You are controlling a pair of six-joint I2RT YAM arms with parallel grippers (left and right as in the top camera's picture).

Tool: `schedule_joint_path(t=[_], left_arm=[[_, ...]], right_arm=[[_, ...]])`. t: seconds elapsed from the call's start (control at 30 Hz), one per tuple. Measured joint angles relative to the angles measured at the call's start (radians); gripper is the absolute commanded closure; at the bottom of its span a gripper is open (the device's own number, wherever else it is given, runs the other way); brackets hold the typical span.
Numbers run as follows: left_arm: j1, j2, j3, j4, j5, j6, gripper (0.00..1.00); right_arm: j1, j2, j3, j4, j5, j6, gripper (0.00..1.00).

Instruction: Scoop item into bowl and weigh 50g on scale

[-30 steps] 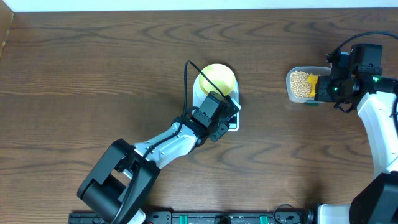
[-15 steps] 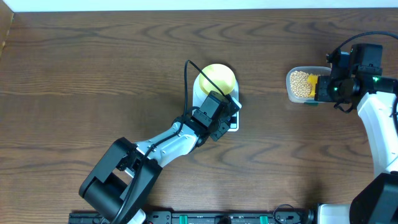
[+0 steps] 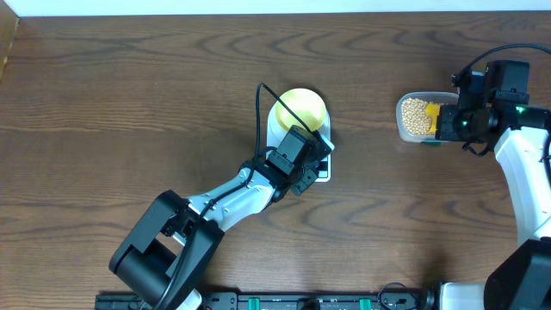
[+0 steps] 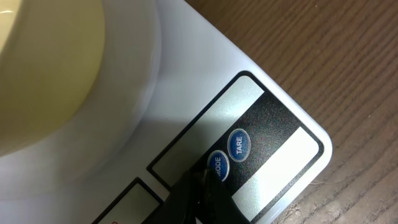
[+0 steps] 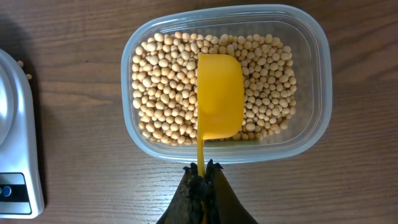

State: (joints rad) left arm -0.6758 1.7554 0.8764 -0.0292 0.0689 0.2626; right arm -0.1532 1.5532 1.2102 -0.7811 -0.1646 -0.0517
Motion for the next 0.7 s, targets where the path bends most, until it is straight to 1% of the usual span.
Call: schedule_joint_path(t=[0.2, 0.7], left_arm=[[0.010, 0.012, 0.016, -0.015, 0.011, -0.030, 0.93], [0.013, 0.019, 0.035, -0.040, 0.011, -0.057, 0.93]], right_arm=[[0.000, 0.000, 0.000, 0.000, 0.000, 0.000, 0.99], [0.000, 0.000, 0.000, 0.000, 0.000, 0.000, 0.99]])
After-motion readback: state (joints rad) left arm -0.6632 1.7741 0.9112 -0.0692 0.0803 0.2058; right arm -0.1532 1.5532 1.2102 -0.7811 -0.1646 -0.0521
